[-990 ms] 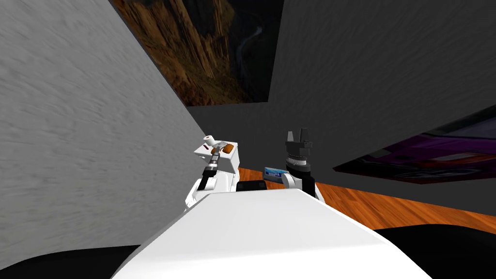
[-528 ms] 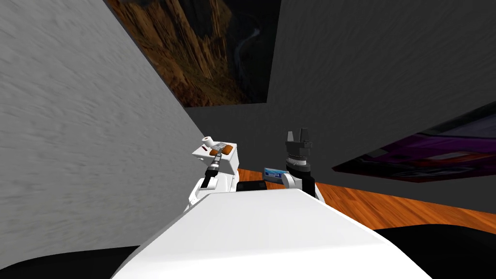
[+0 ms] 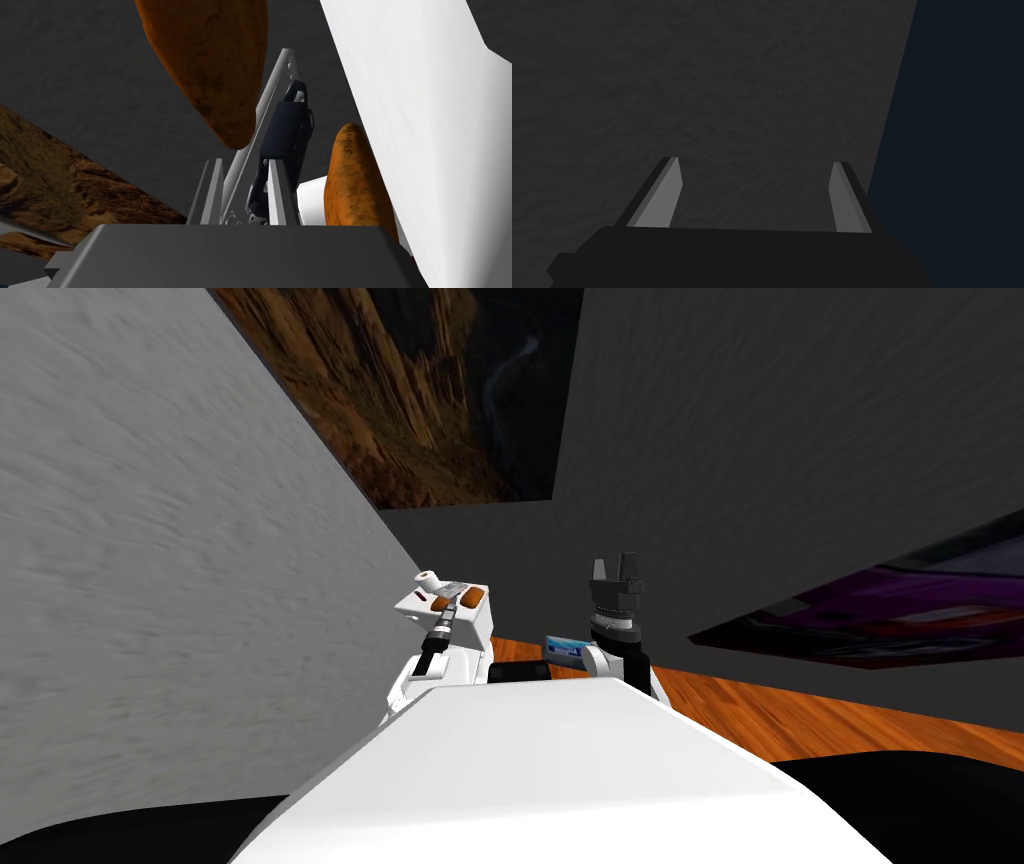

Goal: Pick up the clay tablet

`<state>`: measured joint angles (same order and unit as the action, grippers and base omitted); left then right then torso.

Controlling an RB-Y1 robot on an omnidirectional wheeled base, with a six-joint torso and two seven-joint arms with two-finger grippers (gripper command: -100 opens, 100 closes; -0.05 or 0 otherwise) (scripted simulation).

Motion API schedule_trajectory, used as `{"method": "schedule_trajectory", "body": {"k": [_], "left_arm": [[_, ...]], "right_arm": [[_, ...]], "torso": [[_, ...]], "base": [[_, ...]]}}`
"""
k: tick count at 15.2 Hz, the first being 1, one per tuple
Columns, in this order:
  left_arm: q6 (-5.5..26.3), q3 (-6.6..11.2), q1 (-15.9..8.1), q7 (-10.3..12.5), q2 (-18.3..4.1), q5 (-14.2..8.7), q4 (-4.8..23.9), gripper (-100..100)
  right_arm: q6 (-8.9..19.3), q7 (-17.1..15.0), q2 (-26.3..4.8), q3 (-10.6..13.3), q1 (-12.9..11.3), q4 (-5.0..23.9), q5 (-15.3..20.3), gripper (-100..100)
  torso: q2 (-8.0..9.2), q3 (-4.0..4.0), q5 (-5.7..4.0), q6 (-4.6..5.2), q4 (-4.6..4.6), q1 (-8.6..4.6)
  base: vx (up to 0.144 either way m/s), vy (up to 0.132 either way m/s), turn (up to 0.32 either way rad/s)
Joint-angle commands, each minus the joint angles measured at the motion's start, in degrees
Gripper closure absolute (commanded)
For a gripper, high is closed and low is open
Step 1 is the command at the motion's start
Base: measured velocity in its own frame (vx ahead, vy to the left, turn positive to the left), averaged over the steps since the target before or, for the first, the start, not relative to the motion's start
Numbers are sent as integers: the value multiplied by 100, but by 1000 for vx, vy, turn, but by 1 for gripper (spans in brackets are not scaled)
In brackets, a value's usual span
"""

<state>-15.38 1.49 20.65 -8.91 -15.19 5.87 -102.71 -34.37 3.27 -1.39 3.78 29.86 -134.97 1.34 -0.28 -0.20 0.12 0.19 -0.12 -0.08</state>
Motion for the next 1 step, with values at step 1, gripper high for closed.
{"method": "schedule_trajectory", "body": {"k": [1], "left_arm": [[0, 0, 0, 0, 0, 0, 0, 100]], "right_arm": [[0, 0, 0, 0, 0, 0, 0, 0]], "torso": [[0, 0, 0, 0, 0, 0]], "base": [[0, 0, 0]]}}
